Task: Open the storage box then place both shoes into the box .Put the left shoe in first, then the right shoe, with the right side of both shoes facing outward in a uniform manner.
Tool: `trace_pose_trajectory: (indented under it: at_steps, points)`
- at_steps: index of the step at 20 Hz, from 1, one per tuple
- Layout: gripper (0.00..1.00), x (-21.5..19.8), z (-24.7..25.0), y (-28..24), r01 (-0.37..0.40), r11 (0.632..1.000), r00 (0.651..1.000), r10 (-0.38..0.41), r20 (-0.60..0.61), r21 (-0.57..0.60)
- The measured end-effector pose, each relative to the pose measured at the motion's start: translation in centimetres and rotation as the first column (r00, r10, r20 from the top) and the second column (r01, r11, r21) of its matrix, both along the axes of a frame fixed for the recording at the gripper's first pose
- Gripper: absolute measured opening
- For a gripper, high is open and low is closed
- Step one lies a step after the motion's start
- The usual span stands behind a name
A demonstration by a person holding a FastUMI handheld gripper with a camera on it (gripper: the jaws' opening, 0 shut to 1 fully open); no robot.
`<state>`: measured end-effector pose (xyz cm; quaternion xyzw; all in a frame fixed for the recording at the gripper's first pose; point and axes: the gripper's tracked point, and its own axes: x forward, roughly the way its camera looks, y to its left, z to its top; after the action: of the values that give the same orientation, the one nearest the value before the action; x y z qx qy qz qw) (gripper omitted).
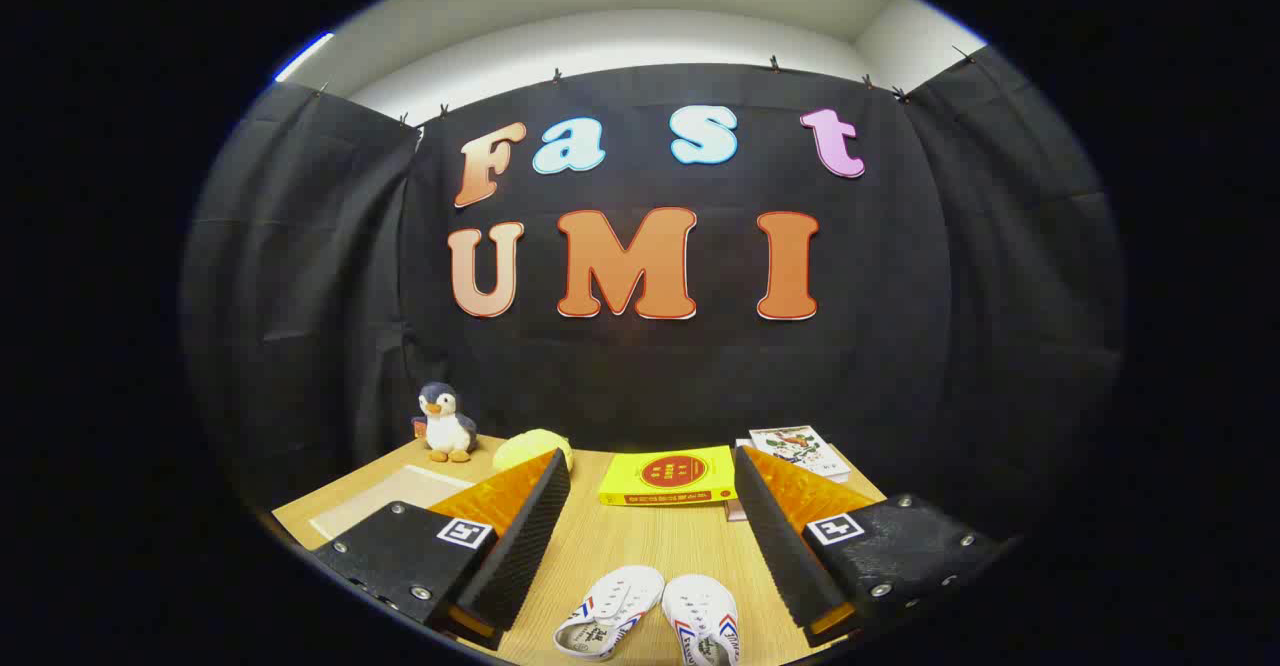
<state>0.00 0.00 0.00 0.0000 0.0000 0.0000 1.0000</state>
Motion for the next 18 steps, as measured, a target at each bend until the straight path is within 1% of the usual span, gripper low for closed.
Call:
trace_pose_trajectory:
  at_steps: [3,9,18]
  points:
    - [0.98,-0.2,-0.3,0.2,0.002,1.0,1.0,-0.002,-0.006,-0.001]
    - [0.99,-0.2,-1.4,1.0,-0.027,0.999,0.999,0.027,-0.03,-0.022]
    - [0.98,0.8,-4.6,1.8,-0.09,0.996,0.991,0.092,-0.096,0.025]
